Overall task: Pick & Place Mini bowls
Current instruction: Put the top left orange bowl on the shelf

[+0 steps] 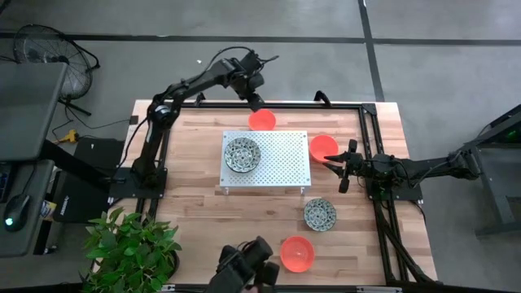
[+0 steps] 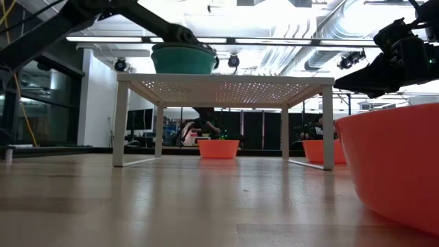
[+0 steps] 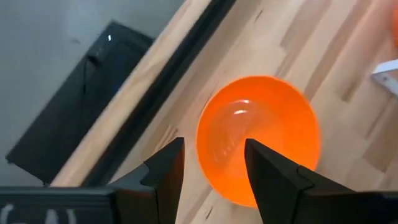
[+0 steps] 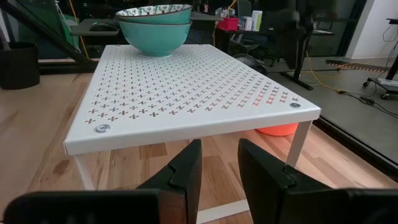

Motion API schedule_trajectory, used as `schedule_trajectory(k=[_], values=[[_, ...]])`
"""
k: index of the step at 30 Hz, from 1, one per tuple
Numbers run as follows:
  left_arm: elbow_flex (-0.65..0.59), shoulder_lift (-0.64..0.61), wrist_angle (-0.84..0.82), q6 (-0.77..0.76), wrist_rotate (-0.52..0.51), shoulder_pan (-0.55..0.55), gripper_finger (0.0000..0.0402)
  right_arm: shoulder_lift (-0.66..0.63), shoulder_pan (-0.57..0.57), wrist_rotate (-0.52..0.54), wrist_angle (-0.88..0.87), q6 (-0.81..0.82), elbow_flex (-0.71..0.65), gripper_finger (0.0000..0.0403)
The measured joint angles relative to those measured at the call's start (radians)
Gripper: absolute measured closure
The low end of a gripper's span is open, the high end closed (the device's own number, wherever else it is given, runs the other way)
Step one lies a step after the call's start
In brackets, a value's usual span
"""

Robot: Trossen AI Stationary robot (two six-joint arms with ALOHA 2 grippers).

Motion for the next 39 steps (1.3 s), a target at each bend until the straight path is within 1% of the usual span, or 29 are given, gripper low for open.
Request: schedule_trajectory(k=[5,10,19,23,27,30,34,39], values=[[-0.001,0.035,-0.010,-0.034,-0.008,0.000,0.0236,0.000,0.000,0.000,0.000,0.000,0.000,0.0309],[0.000,0.068,-0.012,-0.038,-0.042,0.000,0.0236,0.000,0.000,0.000,0.000,0.000,0.000,0.0309],[0.000,0.106,-0.042,-0.016,-0.033,0.000,0.0236,0.000,0.000,0.000,0.000,0.000,0.000,0.0309],[0.000,0.107,-0.056,0.028,-0.028,0.000,0.0236,0.000,0.000,0.000,0.000,0.000,0.000,0.0309],[0.000,0.107,-0.073,0.047,-0.053,0.000,0.0236,0.000,0.000,0.000,0.000,0.000,0.000,0.0309],[0.000,0.107,-0.074,0.075,-0.050,0.000,0.0236,0.000,0.000,0.000,0.000,0.000,0.000,0.0309],[0.000,0.107,-0.075,0.125,-0.014,0.000,0.0236,0.000,0.000,0.000,0.000,0.000,0.000,0.0309],[0.000,0.107,-0.088,0.194,-0.025,0.000,0.0236,0.000,0.000,0.000,0.000,0.000,0.000,0.0309]])
